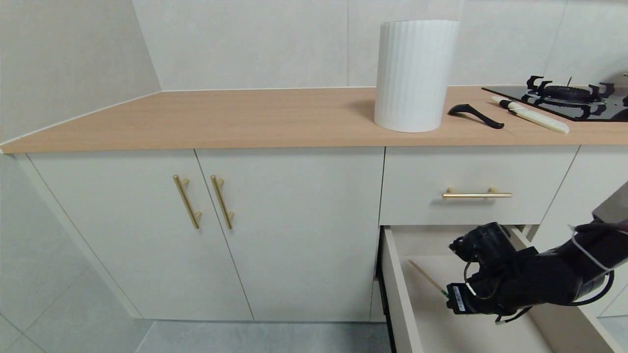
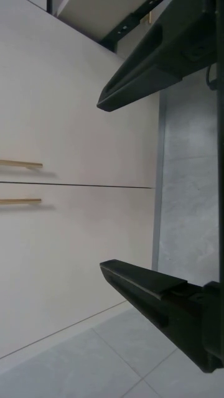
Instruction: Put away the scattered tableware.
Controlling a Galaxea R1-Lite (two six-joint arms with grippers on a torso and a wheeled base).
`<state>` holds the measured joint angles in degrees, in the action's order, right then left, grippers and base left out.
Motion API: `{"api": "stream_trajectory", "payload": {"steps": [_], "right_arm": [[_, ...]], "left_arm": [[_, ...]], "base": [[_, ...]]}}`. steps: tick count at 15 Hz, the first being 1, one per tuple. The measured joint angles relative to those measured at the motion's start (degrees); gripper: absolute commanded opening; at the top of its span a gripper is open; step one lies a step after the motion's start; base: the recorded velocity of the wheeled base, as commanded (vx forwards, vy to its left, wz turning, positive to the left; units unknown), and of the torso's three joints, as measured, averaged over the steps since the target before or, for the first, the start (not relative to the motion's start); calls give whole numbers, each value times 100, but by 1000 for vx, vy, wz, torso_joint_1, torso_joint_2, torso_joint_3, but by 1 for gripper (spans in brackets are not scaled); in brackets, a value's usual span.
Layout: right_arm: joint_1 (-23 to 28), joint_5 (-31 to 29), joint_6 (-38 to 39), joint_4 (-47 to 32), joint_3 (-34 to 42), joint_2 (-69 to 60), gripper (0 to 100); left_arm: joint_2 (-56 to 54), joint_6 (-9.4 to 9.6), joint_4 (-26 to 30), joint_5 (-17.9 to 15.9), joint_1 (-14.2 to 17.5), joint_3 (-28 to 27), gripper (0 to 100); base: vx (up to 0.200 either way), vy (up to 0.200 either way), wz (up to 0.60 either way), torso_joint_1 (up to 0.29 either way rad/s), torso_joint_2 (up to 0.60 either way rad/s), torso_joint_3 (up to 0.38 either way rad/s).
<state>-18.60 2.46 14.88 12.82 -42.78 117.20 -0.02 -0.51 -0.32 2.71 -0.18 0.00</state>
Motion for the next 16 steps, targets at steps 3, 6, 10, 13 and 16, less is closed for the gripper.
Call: {"api": "stream_trajectory", "payload": {"steps": [3, 6, 10, 13, 16], "right_arm": [[-107, -145, 28, 256, -16, 523, 0], [-193, -413, 123, 647, -38, 968, 0], [-218, -445, 216, 694, -82, 1193, 100], [-221, -443, 216, 702, -79, 1224, 100], [-218, -446, 216, 702, -61, 1209, 100]], "left_arm": [[0, 0, -1, 0, 2, 0, 100], [0, 5, 0, 0, 2, 0, 100], [0, 5, -1, -2, 0, 0, 100], [0, 2, 0, 0, -2, 0, 100], [0, 2, 0, 0, 0, 0, 100]], "base": [[0, 0, 0, 0, 0, 0], [0, 0, 0, 0, 0, 0], [0, 0, 0, 0, 0, 0], [0, 0, 0, 0, 0, 0], [0, 0, 0, 0, 0, 0]]}}
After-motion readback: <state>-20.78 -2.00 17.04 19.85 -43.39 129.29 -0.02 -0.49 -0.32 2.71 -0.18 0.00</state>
